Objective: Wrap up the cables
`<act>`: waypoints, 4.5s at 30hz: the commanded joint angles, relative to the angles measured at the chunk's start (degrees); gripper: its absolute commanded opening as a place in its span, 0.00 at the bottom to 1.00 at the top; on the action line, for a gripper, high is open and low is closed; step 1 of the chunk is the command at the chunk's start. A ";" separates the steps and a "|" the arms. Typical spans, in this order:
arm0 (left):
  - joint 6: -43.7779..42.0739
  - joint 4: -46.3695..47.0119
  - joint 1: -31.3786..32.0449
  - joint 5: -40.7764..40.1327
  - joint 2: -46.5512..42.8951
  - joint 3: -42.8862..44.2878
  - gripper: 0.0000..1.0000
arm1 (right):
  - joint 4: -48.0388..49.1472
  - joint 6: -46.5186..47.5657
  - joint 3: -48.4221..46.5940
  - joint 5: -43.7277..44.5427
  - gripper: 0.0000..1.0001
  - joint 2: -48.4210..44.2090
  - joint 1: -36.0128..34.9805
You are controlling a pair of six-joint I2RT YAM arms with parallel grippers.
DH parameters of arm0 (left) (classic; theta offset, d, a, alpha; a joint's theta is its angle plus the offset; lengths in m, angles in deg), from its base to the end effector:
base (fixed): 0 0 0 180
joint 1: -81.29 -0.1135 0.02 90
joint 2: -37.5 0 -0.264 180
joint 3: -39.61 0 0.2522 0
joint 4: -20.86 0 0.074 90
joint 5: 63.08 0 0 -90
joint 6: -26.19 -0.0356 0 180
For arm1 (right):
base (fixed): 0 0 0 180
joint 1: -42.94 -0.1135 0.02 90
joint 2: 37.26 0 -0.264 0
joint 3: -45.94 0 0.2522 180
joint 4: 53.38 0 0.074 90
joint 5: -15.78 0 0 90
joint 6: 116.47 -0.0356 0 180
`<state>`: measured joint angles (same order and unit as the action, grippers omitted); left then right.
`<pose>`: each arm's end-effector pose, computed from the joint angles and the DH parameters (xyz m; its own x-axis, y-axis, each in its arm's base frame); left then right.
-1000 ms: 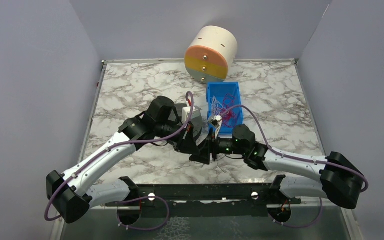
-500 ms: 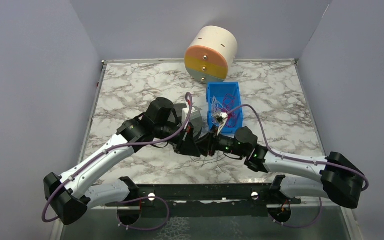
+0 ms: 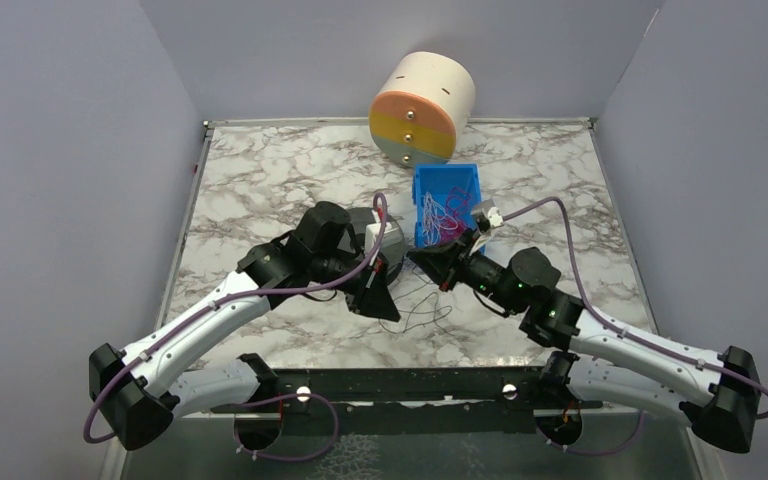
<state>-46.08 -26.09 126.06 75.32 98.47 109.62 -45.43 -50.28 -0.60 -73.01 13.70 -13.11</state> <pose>0.1360 -0.1724 0.3240 -0.6854 0.3952 -0.6116 0.7115 0.1850 -0.6779 0.1204 0.1776 0.3059 -0.2986 0.2792 -0.9126 -0.7619 0.5062 0.4041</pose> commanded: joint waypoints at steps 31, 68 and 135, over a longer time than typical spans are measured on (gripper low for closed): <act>-4.90 -3.75 1.74 -25.80 -2.41 7.11 0.68 | -60.04 6.49 -29.49 30.40 0.01 2.38 -0.35; -4.87 -5.00 22.58 -95.26 26.80 8.68 0.78 | -57.49 -20.02 -9.46 22.81 0.01 -0.56 9.62; -1.39 -20.45 18.21 -96.26 28.94 25.93 0.00 | -57.89 -13.01 -22.18 14.69 0.01 -2.51 9.82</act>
<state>-51.28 -42.97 144.97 -24.15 130.81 133.53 -100.88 -65.72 -17.58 -57.31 9.64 -3.43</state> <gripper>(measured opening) 0.030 0.023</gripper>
